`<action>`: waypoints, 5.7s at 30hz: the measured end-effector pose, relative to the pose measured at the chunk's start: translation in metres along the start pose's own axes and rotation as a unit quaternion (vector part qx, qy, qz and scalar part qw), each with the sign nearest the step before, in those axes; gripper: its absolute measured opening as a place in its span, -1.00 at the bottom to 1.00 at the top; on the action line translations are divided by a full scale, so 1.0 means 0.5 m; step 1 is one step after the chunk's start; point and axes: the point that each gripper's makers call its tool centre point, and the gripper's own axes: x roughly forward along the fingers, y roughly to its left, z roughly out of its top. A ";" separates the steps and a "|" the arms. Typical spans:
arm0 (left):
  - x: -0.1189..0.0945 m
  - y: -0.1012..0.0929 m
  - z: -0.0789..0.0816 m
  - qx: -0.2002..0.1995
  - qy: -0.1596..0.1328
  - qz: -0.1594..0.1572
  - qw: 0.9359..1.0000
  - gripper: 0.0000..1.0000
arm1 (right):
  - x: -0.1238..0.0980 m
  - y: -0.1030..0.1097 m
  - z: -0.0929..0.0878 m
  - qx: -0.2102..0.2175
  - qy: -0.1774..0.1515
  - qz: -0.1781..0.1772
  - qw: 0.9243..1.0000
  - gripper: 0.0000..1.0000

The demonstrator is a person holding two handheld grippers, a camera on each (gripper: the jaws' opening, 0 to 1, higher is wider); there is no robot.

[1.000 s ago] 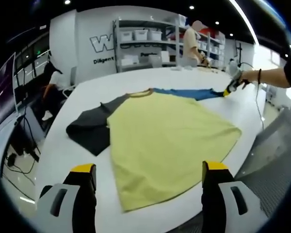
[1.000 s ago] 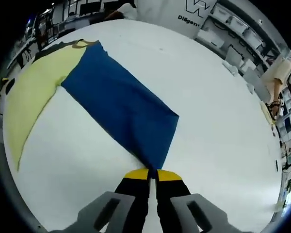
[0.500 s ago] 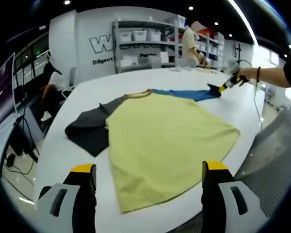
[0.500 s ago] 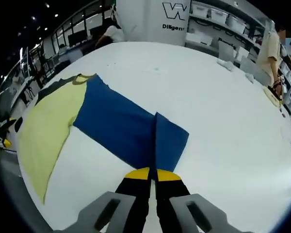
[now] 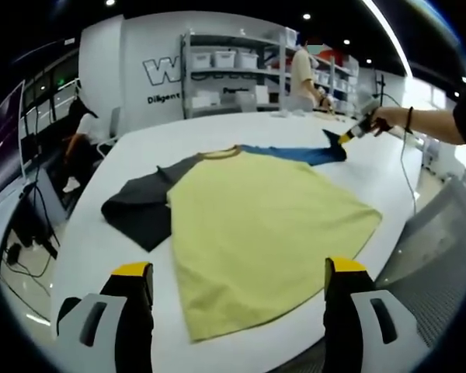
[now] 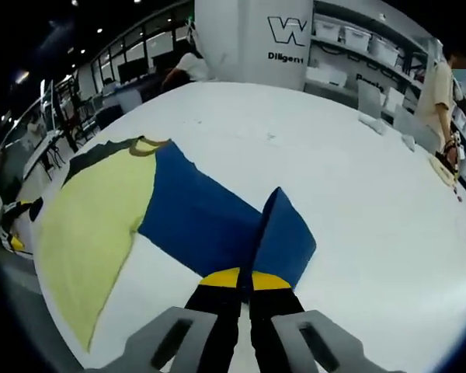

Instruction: Fold the garment on the visible template until the final outline fits inside the template.

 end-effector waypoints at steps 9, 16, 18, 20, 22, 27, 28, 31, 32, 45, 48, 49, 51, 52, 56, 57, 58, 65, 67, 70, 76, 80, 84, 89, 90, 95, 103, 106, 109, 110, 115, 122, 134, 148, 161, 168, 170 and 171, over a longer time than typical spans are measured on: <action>0.000 0.000 0.001 0.001 -0.002 -0.001 1.000 0.76 | 0.011 0.051 0.030 -0.017 -0.009 0.019 1.000 -1.00; -0.001 0.000 0.003 -0.001 -0.006 -0.002 1.000 0.74 | 0.016 0.087 0.050 -0.027 -0.013 0.034 0.999 -1.00; 0.000 0.000 0.002 -0.001 -0.006 -0.003 1.000 0.74 | 0.017 0.097 0.055 -0.028 -0.015 0.038 0.999 -1.00; 0.000 0.000 0.003 -0.003 -0.008 -0.003 1.000 0.74 | 0.018 0.108 0.059 -0.030 -0.015 0.041 0.999 -1.00; 0.000 -0.001 0.004 -0.004 -0.009 -0.005 1.000 0.74 | 0.021 0.120 0.064 -0.035 -0.016 0.045 0.998 -1.00; -0.001 -0.001 0.003 -0.002 -0.009 -0.004 1.000 0.72 | 0.027 0.142 0.074 -0.046 -0.016 0.052 0.997 -1.00; -0.002 -0.002 0.005 -0.002 -0.010 -0.005 1.000 0.73 | 0.029 0.146 0.075 -0.049 -0.015 0.052 0.997 -1.00; -0.002 -0.001 0.005 -0.003 -0.012 -0.005 1.000 0.72 | 0.032 0.160 0.083 -0.060 -0.013 0.057 0.996 -1.00; -0.002 0.000 0.005 -0.004 -0.012 -0.004 1.000 0.72 | 0.033 0.164 0.085 -0.061 -0.014 0.059 0.996 -1.00; -0.003 0.001 0.005 -0.005 -0.015 -0.005 1.000 0.71 | 0.044 0.208 0.102 -0.082 -0.012 0.078 0.994 -1.00; -0.003 0.000 0.004 -0.005 -0.014 -0.006 1.000 0.71 | 0.050 0.216 0.107 -0.083 -0.012 0.079 0.993 -1.00; -0.003 0.000 0.005 -0.004 -0.014 -0.005 1.000 0.71 | 0.052 0.222 0.110 -0.086 -0.012 0.081 0.993 -1.00; -0.004 0.001 0.005 -0.004 -0.015 -0.004 1.000 0.71 | 0.054 0.228 0.114 -0.086 -0.013 0.082 0.993 -1.00; -0.004 0.001 0.005 -0.004 -0.016 -0.004 1.000 0.71 | 0.056 0.233 0.117 -0.085 -0.014 0.083 0.993 -1.00; -0.004 0.001 0.006 -0.005 -0.017 -0.005 1.000 0.72 | 0.062 0.245 0.127 -0.080 -0.021 0.086 0.993 -1.00; -0.004 0.001 0.006 -0.004 -0.016 -0.004 1.000 0.72 | 0.063 0.252 0.129 -0.082 -0.021 0.088 0.993 -1.00; -0.004 0.001 0.006 -0.003 -0.016 -0.004 1.000 0.71 | 0.064 0.256 0.130 -0.084 -0.021 0.089 0.992 -1.00; -0.003 0.000 0.006 -0.003 -0.017 -0.005 1.000 0.72 | 0.073 0.285 0.142 -0.094 -0.023 0.099 0.990 -1.00; -0.002 0.001 0.006 -0.005 -0.017 -0.006 1.000 0.71 | 0.076 0.290 0.143 -0.103 -0.021 0.099 0.990 -1.00; -0.002 0.000 0.005 -0.007 -0.017 -0.007 1.000 0.71 | 0.081 0.299 0.148 -0.103 -0.023 0.100 0.989 -1.00; -0.002 -0.002 0.005 -0.009 -0.017 -0.010 1.000 0.71 | 0.088 0.320 0.155 -0.106 -0.025 0.109 0.988 -1.00; -0.002 -0.002 0.005 -0.009 -0.015 -0.010 1.000 0.70 | 0.096 0.334 0.160 -0.109 -0.024 0.114 0.987 -1.00; -0.001 -0.003 0.005 -0.009 -0.015 -0.011 1.000 0.69 | 0.105 0.344 0.163 -0.114 -0.022 0.120 0.986 -1.00; -0.002 -0.002 0.005 -0.009 -0.015 -0.011 1.000 0.68 | 0.108 0.357 0.166 -0.118 -0.020 0.124 0.985 -1.00; -0.002 -0.002 0.005 -0.010 -0.016 -0.012 1.000 0.68 | 0.109 0.360 0.167 -0.119 -0.019 0.124 0.985 -1.00; -0.002 -0.003 0.004 -0.010 -0.015 -0.013 1.000 0.67 | 0.112 0.376 0.168 -0.124 -0.018 0.127 0.984 -1.00; -0.002 0.000 0.004 -0.011 -0.016 -0.011 1.000 0.68 | 0.122 0.401 0.175 -0.139 -0.015 0.128 0.982 -1.00; -0.002 -0.001 0.004 -0.010 -0.016 -0.011 1.000 0.68 | 0.124 0.410 0.181 -0.143 -0.016 0.129 0.981 -1.00; -0.002 0.000 0.004 -0.009 -0.017 -0.010 1.000 0.69 | 0.126 0.426 0.188 -0.145 -0.019 0.133 0.980 -1.00; -0.002 -0.001 0.004 -0.010 -0.017 -0.011 1.000 0.69 | 0.127 0.432 0.191 -0.146 -0.020 0.134 0.980 -1.00; -0.002 -0.004 0.005 -0.008 -0.016 -0.014 1.000 0.69 | 0.130 0.458 0.206 -0.148 -0.024 0.141 0.979 -1.00; -0.002 -0.005 0.006 -0.008 -0.017 -0.014 1.000 0.69 | 0.136 0.489 0.223 -0.164 -0.026 0.147 0.975 -1.00; -0.003 -0.005 0.006 -0.005 -0.016 -0.015 1.000 0.69 | 0.138 0.551 0.247 -0.180 -0.033 0.164 0.969 -1.00; -0.004 -0.001 0.007 -0.008 -0.019 -0.010 1.000 0.69 | 0.145 0.625 0.254 -0.204 -0.033 0.188 0.960 -1.00; -0.004 -0.003 0.010 -0.011 -0.024 -0.014 1.000 0.69 | 0.140 0.687 0.247 -0.224 -0.035 0.206 0.952 -1.00; -0.003 -0.004 0.013 -0.015 -0.029 -0.015 0.999 0.70 | 0.141 0.713 0.243 -0.229 -0.035 0.215 0.949 -1.00; -0.003 -0.006 0.014 -0.015 -0.030 -0.016 0.999 0.70 | 0.138 0.724 0.242 -0.233 -0.037 0.217 0.947 -1.00; -0.003 -0.006 0.014 -0.015 -0.030 -0.016 0.999 0.70 | 0.137 0.728 0.241 -0.236 -0.037 0.217 0.946 -1.00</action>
